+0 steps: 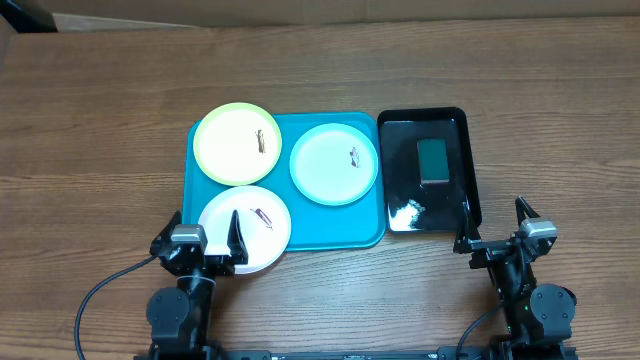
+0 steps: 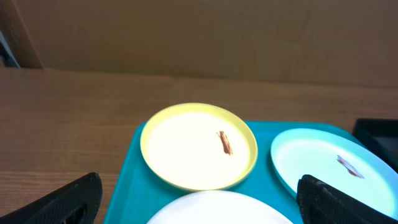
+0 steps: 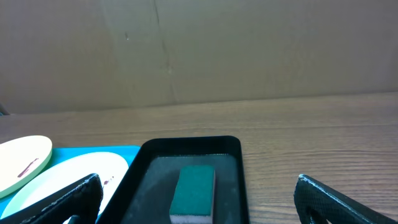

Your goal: Clean dirty plates on tray and stack at the side

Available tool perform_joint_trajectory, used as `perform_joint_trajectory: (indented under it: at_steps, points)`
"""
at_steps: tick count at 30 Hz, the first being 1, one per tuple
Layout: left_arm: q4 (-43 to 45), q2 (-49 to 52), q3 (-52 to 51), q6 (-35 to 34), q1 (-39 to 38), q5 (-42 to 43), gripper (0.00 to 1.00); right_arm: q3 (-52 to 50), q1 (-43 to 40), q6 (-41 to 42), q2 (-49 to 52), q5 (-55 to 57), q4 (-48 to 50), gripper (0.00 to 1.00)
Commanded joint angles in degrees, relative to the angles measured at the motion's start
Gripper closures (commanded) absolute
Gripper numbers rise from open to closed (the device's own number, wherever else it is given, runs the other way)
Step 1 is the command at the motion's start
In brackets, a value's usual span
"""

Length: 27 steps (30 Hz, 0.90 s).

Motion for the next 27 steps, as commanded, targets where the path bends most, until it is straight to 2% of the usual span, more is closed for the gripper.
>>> perform_joint_trajectory:
  at_steps: [1,5,9,12,17,18,22,23,24,25,26,27]
  points:
    - [-3.23,0.33,7.1,-3.78,-0.09,2.64,0.0,-0.57,-0.13,-0.04,-0.09,0.76,0.44,0.0]
    - [-7.96,5.11,16.98,-7.17,-0.09,4.57,0.0,-0.57,-0.13,-0.07,-0.09,0.76,0.44,0.0]
    - [-14.45,17.86,30.86,-7.08,-0.09,9.01,0.0,-0.57,-0.13,-0.07,-0.09,0.76,0.44,0.0]
    - [-26.08,31.69,45.72,-5.55,-0.09,13.94,0.0,-0.57,-0.13,-0.04,-0.09,0.76,0.44,0.0]
    - [-53.48,58.16,76.59,-3.43,-0.11,22.45,0.0,-0.57,-0.13,-0.07,-0.09,0.76,0.44,0.0]
    - [-60.85,65.85,85.68,-3.43,-0.11,26.29,0.0,-0.57,-0.13,-0.07,-0.09,0.76,0.44,0.0]
    - [-68.7,78.03,98.6,-1.88,-0.15,31.15,0.01,-0.57,-0.13,-0.07,-0.09,0.76,0.44,0.0]
    - [-69.53,80.02,99.8,-1.99,-0.22,31.89,0.14,-0.57,-0.13,-0.07,-0.09,0.76,0.44,0.0]
    - [-70.18,81.42,100.13,-3.06,-0.46,32.35,0.34,-0.57,-0.13,-0.07,-0.09,0.76,0.44,0.0]
    - [-71.06,82.73,100.06,-4.98,-0.59,31.85,0.59,-0.57,-0.13,-0.07,-0.09,0.76,0.44,0.0]
    - [-72.32,83.93,99.91,-6.56,-0.87,30.14,0.91,-0.57,-0.13,-0.07,-0.09,0.76,0.44,0.0]
    - [-73.66,84.98,99.67,-7.89,-1.4,27.43,0.96,-0.57,-0.13,-0.07,-0.09,0.76,0.44,0.0]
